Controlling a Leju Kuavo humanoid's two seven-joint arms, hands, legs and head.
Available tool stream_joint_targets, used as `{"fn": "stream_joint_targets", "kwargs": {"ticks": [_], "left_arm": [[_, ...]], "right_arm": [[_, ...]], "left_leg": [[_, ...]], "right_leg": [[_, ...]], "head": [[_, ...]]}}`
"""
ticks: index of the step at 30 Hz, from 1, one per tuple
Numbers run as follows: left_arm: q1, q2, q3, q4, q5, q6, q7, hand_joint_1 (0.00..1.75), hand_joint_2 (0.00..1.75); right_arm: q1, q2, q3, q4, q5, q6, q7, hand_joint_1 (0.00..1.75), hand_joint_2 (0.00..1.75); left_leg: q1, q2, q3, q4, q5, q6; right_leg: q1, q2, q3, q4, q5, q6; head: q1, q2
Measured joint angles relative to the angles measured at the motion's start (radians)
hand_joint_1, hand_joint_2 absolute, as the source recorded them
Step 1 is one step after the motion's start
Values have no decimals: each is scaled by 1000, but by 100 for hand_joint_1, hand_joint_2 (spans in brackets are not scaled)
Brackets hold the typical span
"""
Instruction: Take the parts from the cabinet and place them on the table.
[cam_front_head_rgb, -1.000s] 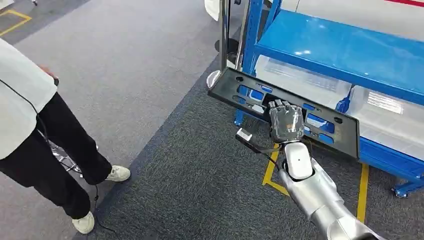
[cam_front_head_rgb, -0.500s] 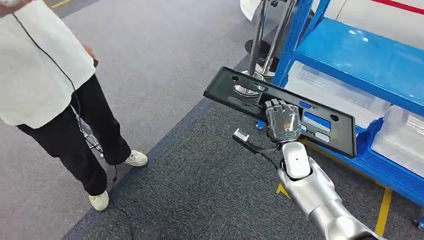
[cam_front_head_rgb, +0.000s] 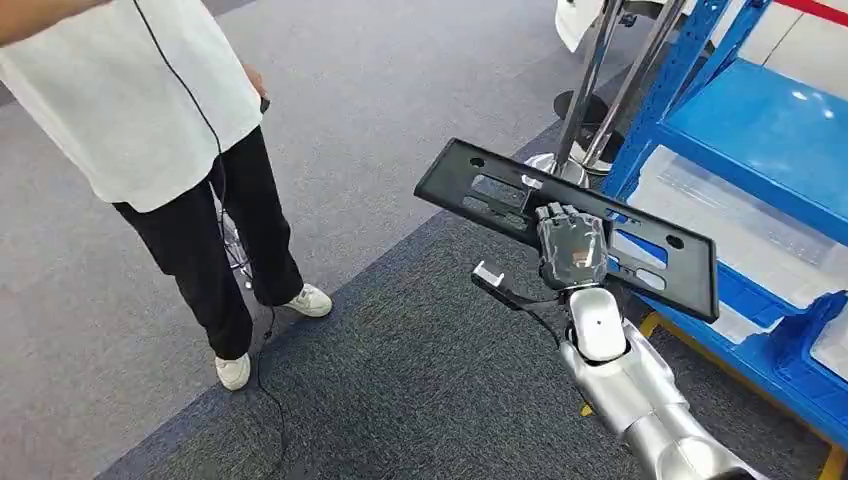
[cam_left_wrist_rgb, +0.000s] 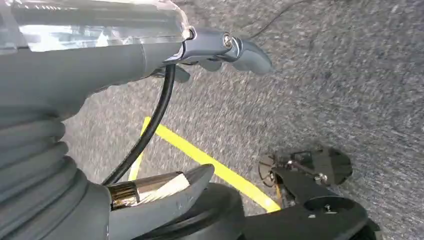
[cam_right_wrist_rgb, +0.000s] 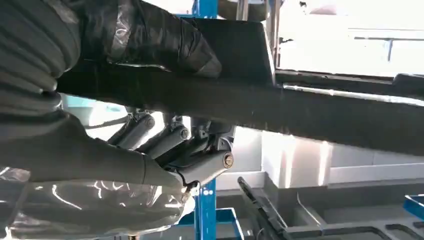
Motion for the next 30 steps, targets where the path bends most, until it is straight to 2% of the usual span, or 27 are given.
{"fn": "stream_joint_targets", "kwargs": {"ticks": [1, 2, 3, 4, 5, 6, 7, 8, 9, 10, 11, 13, 14, 15, 16, 17, 19, 20, 21, 22, 23, 24, 25, 26, 28, 29, 30], "left_arm": [[-2, 0, 0, 0, -1, 0, 0, 0, 175], [-5, 0, 0, 0, -1, 0, 0, 0, 175], [-7, 0, 0, 0, -2, 0, 0, 0, 175], [-9, 0, 0, 0, -8, 0, 5, 0, 175], [-15, -5, -2, 0, -10, 1, 23, 0, 175], [-22, -13, -3, 0, -12, 5, 48, 0, 175], [-30, -18, -3, 0, -15, 13, 65, 0, 175], [-39, -23, -3, 0, -18, 17, 74, 0, 175], [-50, -29, -3, 0, -18, 18, 79, 0, 175], [-61, -34, -5, 0, -18, 18, 83, 0, 175], [-67, -40, -7, 0, -18, 18, 84, 0, 175], [-67, -45, -9, 0, -18, 18, 84, 0, 175], [-66, -46, -9, 0, -17, 19, 84, 0, 175], [-61, -52, -9, 0, -16, 21, 83, 0, 175], [-62, -51, -9, 0, -14, 26, 81, 0, 175], [-66, -51, -9, 0, -11, 29, 80, 0, 175], [-69, -53, -9, 0, -8, 30, 77, 0, 175], [-68, -53, -9, 0, -7, 30, 77, 0, 175], [-66, -54, -9, 0, -5, 30, 77, 0, 175], [-64, -54, -9, 0, -4, 30, 78, 0, 175], [-64, -55, -9, 0, -3, 30, 78, 0, 175], [-64, -55, -9, 0, -1, 30, 77, 0, 175], [-65, -55, -8, 0, 0, 30, 77, 0, 175], [-67, -55, -8, 0, 0, 30, 76, 0, 175], [-62, -56, -8, 0, -6, 20, 63, 0, 175], [-57, -56, -8, 0, -19, 9, 51, 0, 175], [-51, -53, -12, 0, -34, 2, 39, 0, 175]], "right_arm": [[-3, 0, 0, 0, 0, 0, 1, 175, 175], [-4, 0, -1, 0, 0, 0, 1, 175, 175], [-2, 0, -1, 0, 0, 0, 0, 175, 175], [-2, -1, -1, 0, 0, 0, -7, 175, 175], [-2, 0, -1, 0, 0, 0, -21, 175, 175], [-5, 7, -1, 0, 0, 0, -26, 175, 175], [-9, 17, -1, 1, 0, 0, -22, 175, 175], [-15, 26, 0, 1, 0, 0, -18, 175, 175], [-22, 34, 0, 1, 0, 0, -18, 175, 175], [-27, 37, 1, 2, 0, 0, -18, 175, 175], [-31, 37, 1, 3, 0, 0, -16, 175, 175], [-31, 47, 3, 6, 0, 0, -12, 175, 175], [-34, 52, 5, 6, 0, 0, -9, 175, 175], [-37, 54, 5, 7, 0, 0, -7, 175, 175], [-41, 54, 6, 10, 0, 0, -7, 175, 175], [-42, 55, 6, 11, 0, 0, -6, 175, 175], [-39, 54, 8, 18, 0, 0, -9, 175, 175], [-37, 54, 8, 21, 0, 0, -10, 175, 175], [-37, 55, 9, 23, 0, 0, -10, 175, 175], [-37, 55, 9, 24, 0, 0, -11, 175, 175], [-39, 55, 9, 24, 0, 0, -12, 175, 175], [-41, 55, 9, 26, 0, 0, -12, 175, 175], [-44, 55, 9, 29, 0, 0, -13, 175, 175], [-44, 56, 9, 29, 0, 0, -13, 175, 175], [-40, 60, 11, 32, 0, 0, -8, 175, 175], [-40, 59, 13, 32, 0, 0, 25, 175, 175], [-40, 56, 13, 31, 0, 0, 62, 175, 175]], "left_leg": [[3, 36, -23, 52, -32, -5], [7, 52, -57, 124, -67, -10], [10, 60, -97, 206, -100, -14], [13, 63, -126, 262, -117, -17], [16, 65, -137, 281, -110, -20], [17, 66, -122, 247, -82, -20], [17, 71, -83, 172, -38, -18], [16, 85, -34, 79, 5, -13], [11, 122, 11, -8, 31, -6], [-6, 137, 25, -30, 16, -3], [-4, 126, 20, -31, 21, 5], [-6, 104, 16, -32, 22, 11], [-4, 96, 21, -44, 27, 20], [3, 90, 28, -54, 34, 28], [5, 81, 28, -57, 36, 36], [5, 75, 26, -56, 37, 41], [3, 51, 26, -54, 36, 44], [2, 36, 26, -52, 36, 44], [2, 22, 26, -48, 34, 44], [3, 9, 26, -42, 32, 42], [5, -4, 26, -37, 28, 39], [6, -15, 25, -28, 23, 34], [3, -24, 14, -20, 20, 27], [4, -33, 4, -9, 19, 24], [11, -54, -1, -18, 28, 9], [12, -66, -3, -19, 30, 3], [13, -43, -9, -12, 22, 1]], "right_leg": [[1, -11, 3, -2, 0, -5], [2, -22, 4, -2, -1, -6], [3, -35, 4, -2, -2, -8], [3, -47, 4, -1, -3, -8], [3, -60, 5, -1, -4, -7], [3, -70, 6, 0, -5, -6], [3, -79, 7, 0, -7, -4], [3, -88, 11, 0, -9, -2], [4, -97, 16, -1, -12, 2], [11, -108, 15, 0, -15, 7], [12, -115, 17, -1, -15, 14], [12, -138, 26, -9, -15, 21], [15, -144, 29, -12, -16, 28], [8, -106, 25, 1, -31, 33], [8, -63, 6, 42, -63, 30], [9, -46, -26, 111, -100, 28], [11, -33, -103, 269, -158, 28], [11, -33, -124, 302, -155, 28], [10, -32, -119, 281, -126, 27], [9, -31, -95, 221, -82, 27], [8, -26, -57, 137, -33, 25], [5, -2, -22, 54, 8, 24], [0, 53, -14, 33, -11, 24], [-3, 54, -13, 22, -10, 23], [9, 34, -15, 25, -11, 17], [5, 22, -14, 21, -8, 11], [-1, 8, -7, 13, -4, 3]], "head": [[-8, 0], [-6, 0], [-7, 0], [-7, 0], [-7, 0], [-7, 0], [-7, 0], [-8, 0], [-7, 0], [-8, 0], [-6, 0], [-6, 0], [-6, 0], [-5, 0], [-6, 0], [-5, 0], [-5, 0], [-5, 0], [-5, 0], [-5, 0], [-5, 0], [-5, 0], [-4, 0], [-7, 0], [-5, 0], [-5, 0], [-6, 0]]}}
